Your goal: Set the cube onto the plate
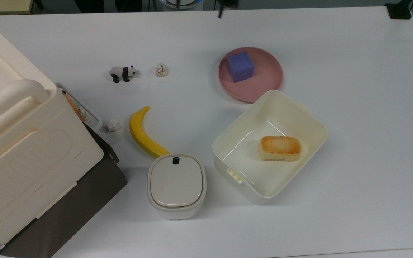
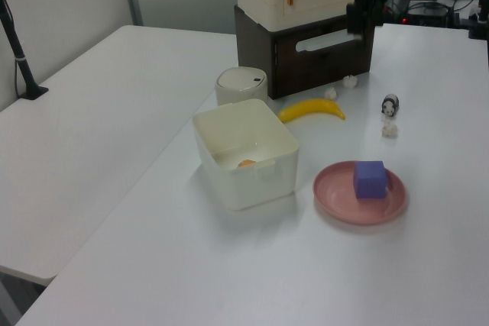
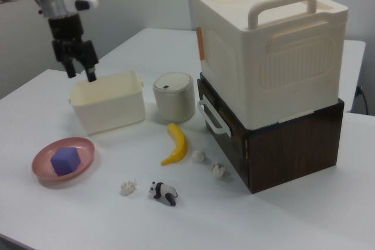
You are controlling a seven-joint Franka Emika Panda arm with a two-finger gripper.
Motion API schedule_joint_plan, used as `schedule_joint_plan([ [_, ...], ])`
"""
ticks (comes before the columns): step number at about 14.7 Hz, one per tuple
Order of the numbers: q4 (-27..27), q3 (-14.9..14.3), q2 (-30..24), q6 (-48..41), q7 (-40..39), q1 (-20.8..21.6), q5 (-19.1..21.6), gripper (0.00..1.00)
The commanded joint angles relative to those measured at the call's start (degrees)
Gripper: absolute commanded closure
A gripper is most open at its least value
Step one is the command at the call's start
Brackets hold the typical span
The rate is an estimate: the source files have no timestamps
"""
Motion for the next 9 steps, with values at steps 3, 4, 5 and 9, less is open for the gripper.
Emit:
schedule_joint_plan([
  [3,0.2,-12.9,-3.5,5.1,-10.9,0.6,5.5,0.0],
  [4,0.1,-14.3,-3.4,5.8,-12.2,0.6,5.9,0.0],
  [5,0.2,-15.4,-3.3,6.4,-13.0,0.6,6.1,0.0],
  [9,-0.2,-16.5,-3.1,7.3,-13.0,0.5,6.2,0.0],
])
